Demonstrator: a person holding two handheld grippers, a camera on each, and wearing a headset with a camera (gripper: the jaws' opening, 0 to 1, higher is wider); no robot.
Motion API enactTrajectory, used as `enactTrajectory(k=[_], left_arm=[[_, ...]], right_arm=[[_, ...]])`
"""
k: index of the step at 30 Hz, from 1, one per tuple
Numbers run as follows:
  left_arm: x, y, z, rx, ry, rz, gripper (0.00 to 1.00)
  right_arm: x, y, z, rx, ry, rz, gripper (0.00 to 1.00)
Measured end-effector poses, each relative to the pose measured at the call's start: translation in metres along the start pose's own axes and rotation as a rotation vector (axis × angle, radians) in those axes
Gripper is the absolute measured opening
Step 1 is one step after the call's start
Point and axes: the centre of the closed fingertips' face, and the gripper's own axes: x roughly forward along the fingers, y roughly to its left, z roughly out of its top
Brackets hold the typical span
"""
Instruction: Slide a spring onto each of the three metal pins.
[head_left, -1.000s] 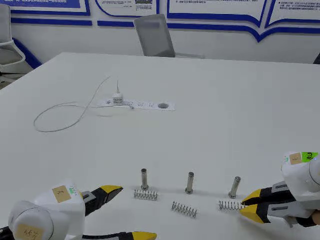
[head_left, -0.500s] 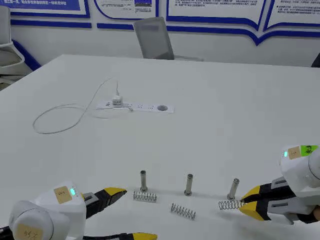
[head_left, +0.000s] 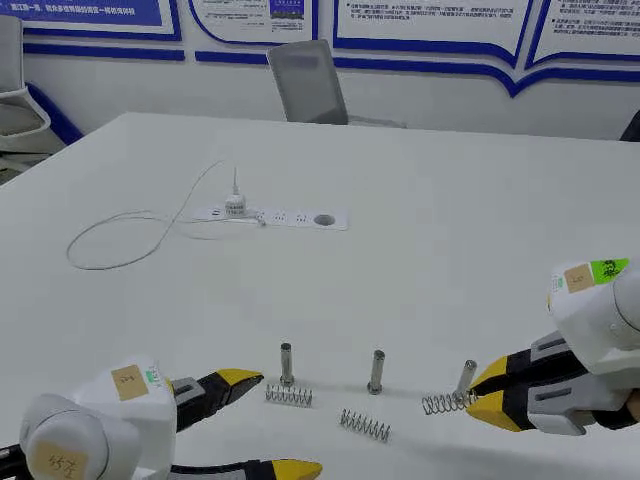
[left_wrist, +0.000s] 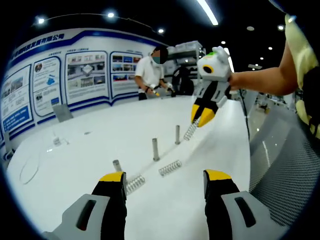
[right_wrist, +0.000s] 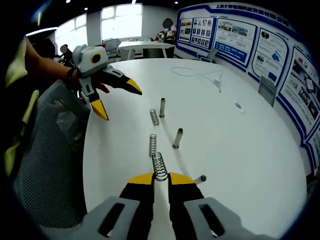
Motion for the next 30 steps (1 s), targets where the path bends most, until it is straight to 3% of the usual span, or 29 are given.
enactTrajectory(k=[10, 20, 30], left_arm=[[0.012, -0.009, 0.013, 0.067, 0.000, -0.059, 0.58], [0.029, -0.028, 0.018, 0.154, 0.035, -0.156, 0.47], [0.041, -0.040, 0.021, 0.210, 0.047, -0.209, 0.35]], right_arm=[[0.004, 0.014, 0.025, -0.055, -0.015, 0.034, 0.11], [0.010, 0.027, 0.036, -0.093, -0.008, 0.067, 0.11], [0.013, 0.037, 0.042, -0.116, 0.003, 0.093, 0.11]])
